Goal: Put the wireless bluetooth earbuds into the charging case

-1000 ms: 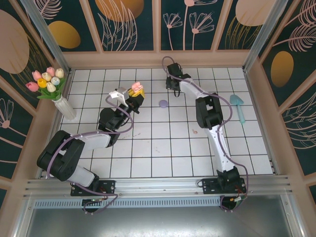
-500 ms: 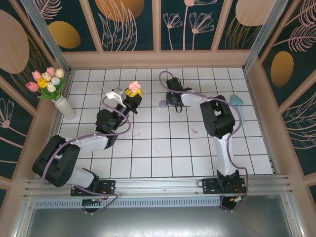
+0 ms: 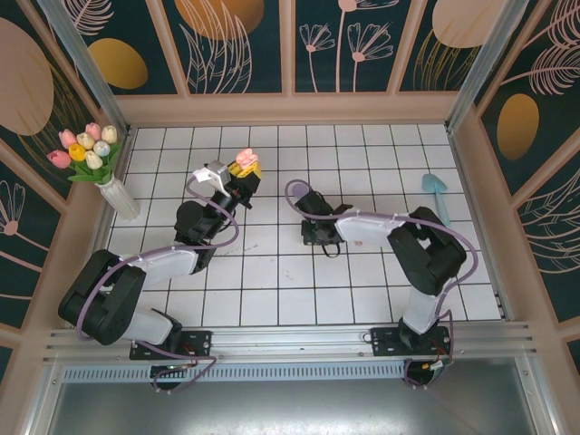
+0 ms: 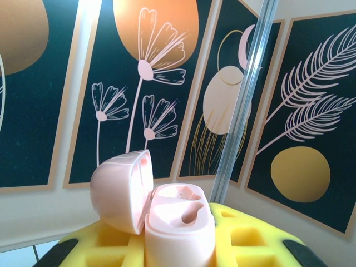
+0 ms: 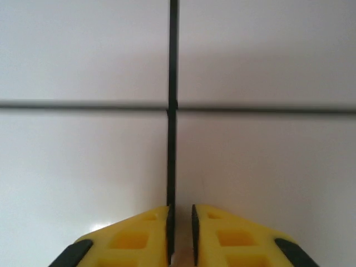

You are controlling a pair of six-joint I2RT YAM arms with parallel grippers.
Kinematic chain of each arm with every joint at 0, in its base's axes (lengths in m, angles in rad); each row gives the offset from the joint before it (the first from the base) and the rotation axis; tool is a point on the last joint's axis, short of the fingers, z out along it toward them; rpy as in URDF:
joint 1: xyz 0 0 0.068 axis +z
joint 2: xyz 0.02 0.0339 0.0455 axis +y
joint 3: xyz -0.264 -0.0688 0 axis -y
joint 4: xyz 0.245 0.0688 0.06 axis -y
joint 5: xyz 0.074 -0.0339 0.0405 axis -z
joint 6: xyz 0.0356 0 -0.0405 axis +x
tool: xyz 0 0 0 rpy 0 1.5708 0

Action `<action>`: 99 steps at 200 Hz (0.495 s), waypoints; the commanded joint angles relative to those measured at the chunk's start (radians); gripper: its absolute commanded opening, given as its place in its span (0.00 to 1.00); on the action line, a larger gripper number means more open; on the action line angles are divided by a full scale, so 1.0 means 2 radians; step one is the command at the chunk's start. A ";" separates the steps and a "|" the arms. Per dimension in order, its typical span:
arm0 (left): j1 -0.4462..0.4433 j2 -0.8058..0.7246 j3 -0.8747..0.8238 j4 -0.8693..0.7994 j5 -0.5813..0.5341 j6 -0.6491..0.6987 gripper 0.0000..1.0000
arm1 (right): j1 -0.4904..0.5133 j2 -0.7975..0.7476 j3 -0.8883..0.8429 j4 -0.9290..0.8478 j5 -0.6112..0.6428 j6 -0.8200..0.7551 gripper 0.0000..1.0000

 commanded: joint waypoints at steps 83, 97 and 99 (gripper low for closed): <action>-0.002 -0.016 -0.012 0.011 -0.007 0.008 0.00 | -0.003 -0.014 0.035 -0.014 -0.051 0.088 0.42; -0.002 -0.015 -0.011 0.011 -0.008 0.008 0.00 | 0.001 -0.003 0.040 -0.007 -0.057 0.086 0.42; -0.002 -0.014 -0.011 0.011 -0.007 0.008 0.00 | 0.002 -0.001 0.040 -0.006 -0.057 0.085 0.42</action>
